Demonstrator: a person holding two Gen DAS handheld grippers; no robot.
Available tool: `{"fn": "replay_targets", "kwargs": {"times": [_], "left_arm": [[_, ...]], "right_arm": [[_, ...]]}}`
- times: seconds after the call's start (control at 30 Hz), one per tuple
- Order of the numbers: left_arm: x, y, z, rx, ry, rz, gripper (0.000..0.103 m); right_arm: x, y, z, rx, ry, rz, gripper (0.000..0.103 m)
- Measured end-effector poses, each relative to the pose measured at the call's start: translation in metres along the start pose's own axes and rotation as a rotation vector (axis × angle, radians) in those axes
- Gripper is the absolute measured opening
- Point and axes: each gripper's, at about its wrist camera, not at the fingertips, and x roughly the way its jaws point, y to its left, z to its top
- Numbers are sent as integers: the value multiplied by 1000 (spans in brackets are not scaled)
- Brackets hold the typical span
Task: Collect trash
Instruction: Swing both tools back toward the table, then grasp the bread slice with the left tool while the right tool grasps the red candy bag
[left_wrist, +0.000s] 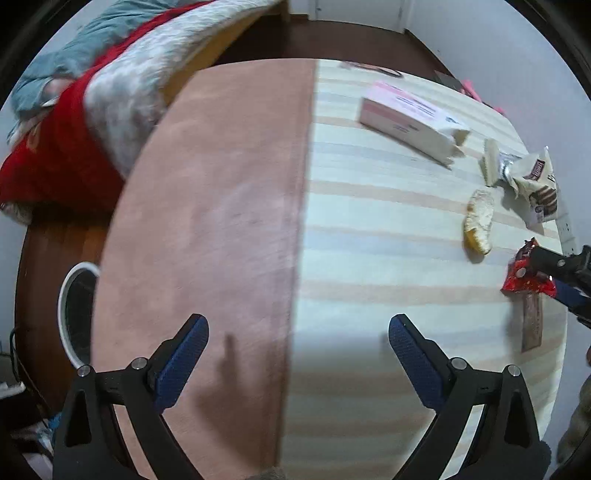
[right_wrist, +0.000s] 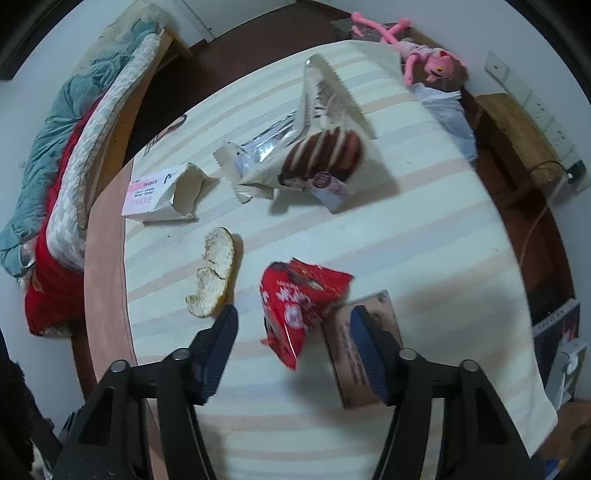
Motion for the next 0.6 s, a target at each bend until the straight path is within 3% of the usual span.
{"fn": "replay_targets", "kwargs": {"times": [0.2, 0.33, 0.47, 0.6], "left_arm": [[2, -36, 17, 64, -10, -65, 99], [-1, -63, 28, 133, -34, -126, 99], [3, -99, 41, 234, -46, -153, 98], [22, -131, 52, 300, -16, -158, 79]], "right_arm": [[16, -1, -1, -32, 22, 12, 24], [1, -7, 1, -62, -17, -15, 20], [-15, -26, 11, -64, -55, -100, 20], [-14, -43, 26, -40, -47, -155, 20]]}}
